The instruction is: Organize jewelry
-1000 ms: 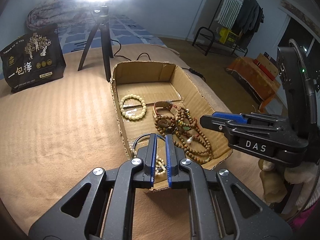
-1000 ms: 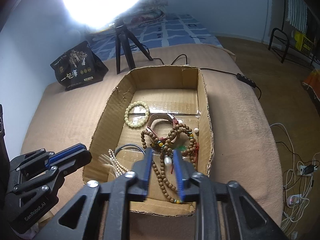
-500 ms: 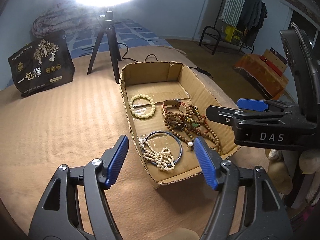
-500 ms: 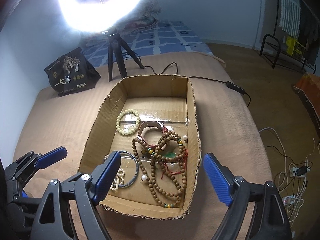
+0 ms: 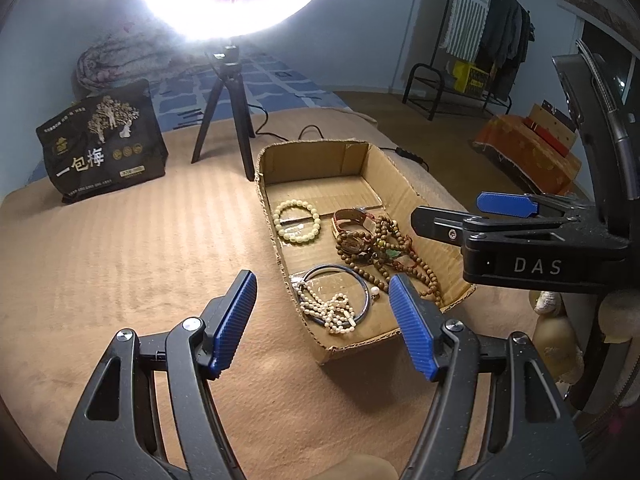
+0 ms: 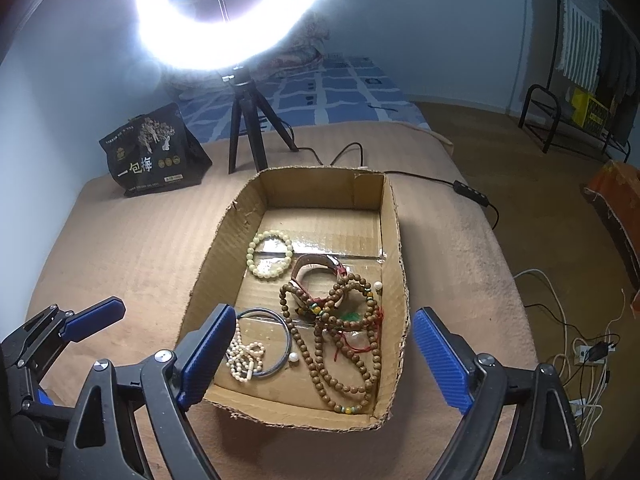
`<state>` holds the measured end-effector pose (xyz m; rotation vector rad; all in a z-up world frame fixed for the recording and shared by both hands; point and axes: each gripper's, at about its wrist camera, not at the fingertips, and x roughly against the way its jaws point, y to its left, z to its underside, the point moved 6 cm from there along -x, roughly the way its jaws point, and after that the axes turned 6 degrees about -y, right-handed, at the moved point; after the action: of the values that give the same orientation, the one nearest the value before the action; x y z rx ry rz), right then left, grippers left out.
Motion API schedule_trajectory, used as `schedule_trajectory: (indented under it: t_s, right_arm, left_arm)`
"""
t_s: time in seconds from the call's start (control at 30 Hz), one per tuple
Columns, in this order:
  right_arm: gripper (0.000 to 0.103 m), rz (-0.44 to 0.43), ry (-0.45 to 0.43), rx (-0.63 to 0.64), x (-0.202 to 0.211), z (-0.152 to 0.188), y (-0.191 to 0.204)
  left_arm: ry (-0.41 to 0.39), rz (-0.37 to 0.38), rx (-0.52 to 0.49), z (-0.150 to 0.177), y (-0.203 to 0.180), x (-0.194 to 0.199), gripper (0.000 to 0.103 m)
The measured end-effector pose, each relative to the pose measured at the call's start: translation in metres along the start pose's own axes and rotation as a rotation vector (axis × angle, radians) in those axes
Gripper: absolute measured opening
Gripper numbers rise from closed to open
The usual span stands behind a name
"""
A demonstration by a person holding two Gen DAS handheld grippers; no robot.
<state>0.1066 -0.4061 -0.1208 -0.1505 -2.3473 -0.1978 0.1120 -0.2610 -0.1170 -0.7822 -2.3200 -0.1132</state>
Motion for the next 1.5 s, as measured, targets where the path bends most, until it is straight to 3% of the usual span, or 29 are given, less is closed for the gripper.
schedule_trajectory:
  t_s: [0.27,0.4,0.9,0.97,1.1,1.5]
  right_arm:
    - [0.092,0.016,-0.051,0.006,0.03,-0.003,0.009]
    - [0.095,0.017,-0.096,0.011,0.052,-0.005,0.017]
    - [0.103,0.07,-0.216,0.027,0.109,0.003,0.035]
    - [0.103,0.08,-0.229,0.037,0.114,0.005,0.037]
    - [0.103,0.095,-0.246,0.043,0.12,0.01,0.042]
    - [0.103,0.087,-0.26,0.055,0.123,0.016,0.053]
  left_arm:
    - [-0.057,-0.017,0.002,-0.008,0.003,0.035,0.071]
    - [-0.097,-0.029,0.0,-0.01,0.004,0.056,0.081]
    - [-0.148,-0.088,-0.036,-0.004,0.012,0.108,0.083]
    - [-0.152,-0.096,-0.041,-0.002,0.013,0.113,0.084]
    - [-0.157,-0.107,-0.038,0.002,0.015,0.122,0.096]
    - [-0.129,-0.171,-0.022,0.016,0.026,0.132,0.101]
